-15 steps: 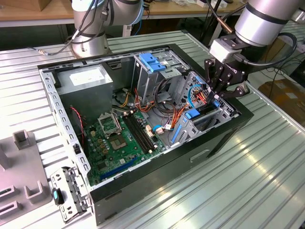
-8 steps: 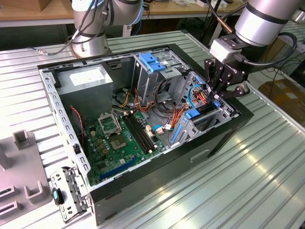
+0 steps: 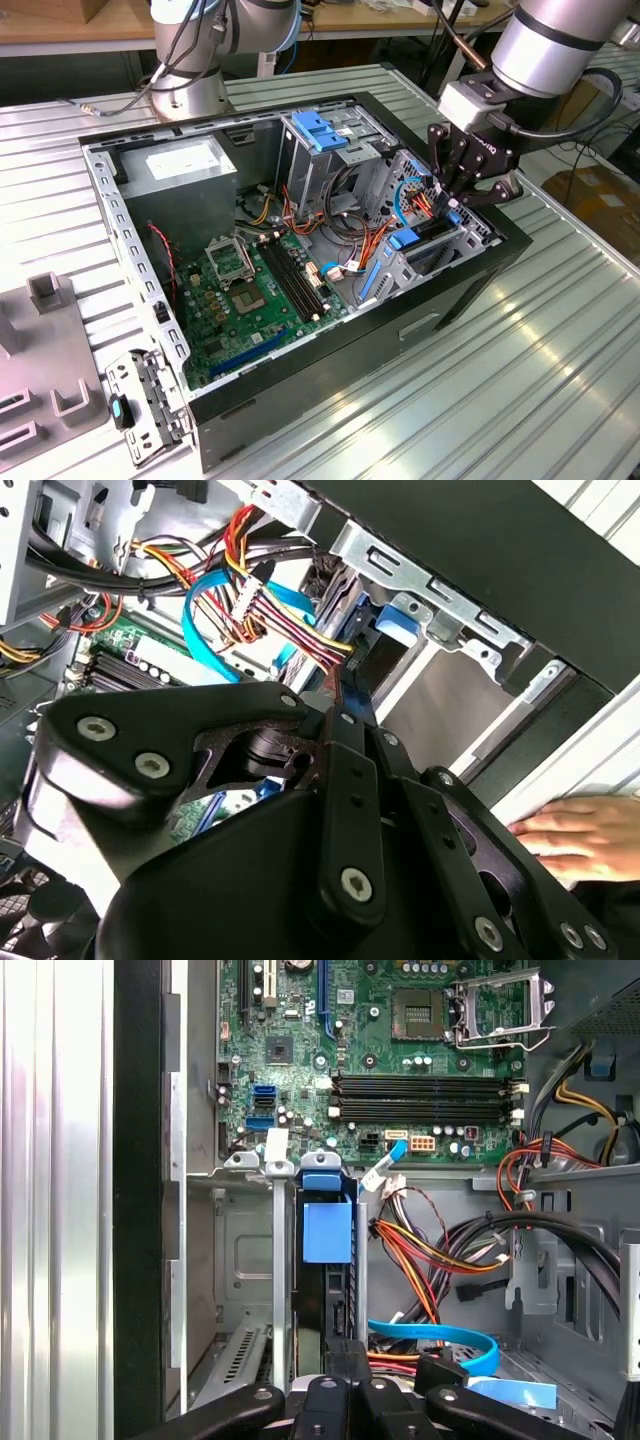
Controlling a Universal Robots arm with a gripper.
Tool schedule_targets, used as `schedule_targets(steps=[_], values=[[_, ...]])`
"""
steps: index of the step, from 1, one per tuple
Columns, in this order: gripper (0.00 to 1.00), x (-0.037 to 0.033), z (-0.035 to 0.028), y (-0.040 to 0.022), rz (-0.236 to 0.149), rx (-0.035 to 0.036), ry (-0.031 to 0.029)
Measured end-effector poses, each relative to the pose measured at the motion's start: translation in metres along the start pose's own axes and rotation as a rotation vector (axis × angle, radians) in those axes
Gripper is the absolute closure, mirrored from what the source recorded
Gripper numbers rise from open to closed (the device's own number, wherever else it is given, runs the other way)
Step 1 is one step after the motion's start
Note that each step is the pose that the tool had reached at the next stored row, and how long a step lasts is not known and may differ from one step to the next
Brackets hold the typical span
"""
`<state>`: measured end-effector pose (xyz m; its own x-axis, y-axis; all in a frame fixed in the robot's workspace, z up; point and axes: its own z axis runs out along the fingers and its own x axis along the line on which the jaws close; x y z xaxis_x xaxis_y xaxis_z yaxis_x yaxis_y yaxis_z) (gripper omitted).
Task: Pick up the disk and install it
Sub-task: 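Insert the first disk wire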
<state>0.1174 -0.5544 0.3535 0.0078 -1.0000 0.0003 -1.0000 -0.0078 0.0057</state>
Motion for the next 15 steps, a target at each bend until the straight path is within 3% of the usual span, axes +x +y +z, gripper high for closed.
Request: schedule_targets(steps=[2,3,12,15], values=[[0.89,-0.0001,-0.0172,0.0009,0.0,0.0,0.0001],[0.89,0.0,-0.02,0.0013,0.0,0.0,-0.0024],[0.89,-0.0004,-0.0407,0.0029,0.001,0.0002,-0.0023],[0.89,-0.0065,-0.0476,0.004,0.001,0.0002,-0.0009]])
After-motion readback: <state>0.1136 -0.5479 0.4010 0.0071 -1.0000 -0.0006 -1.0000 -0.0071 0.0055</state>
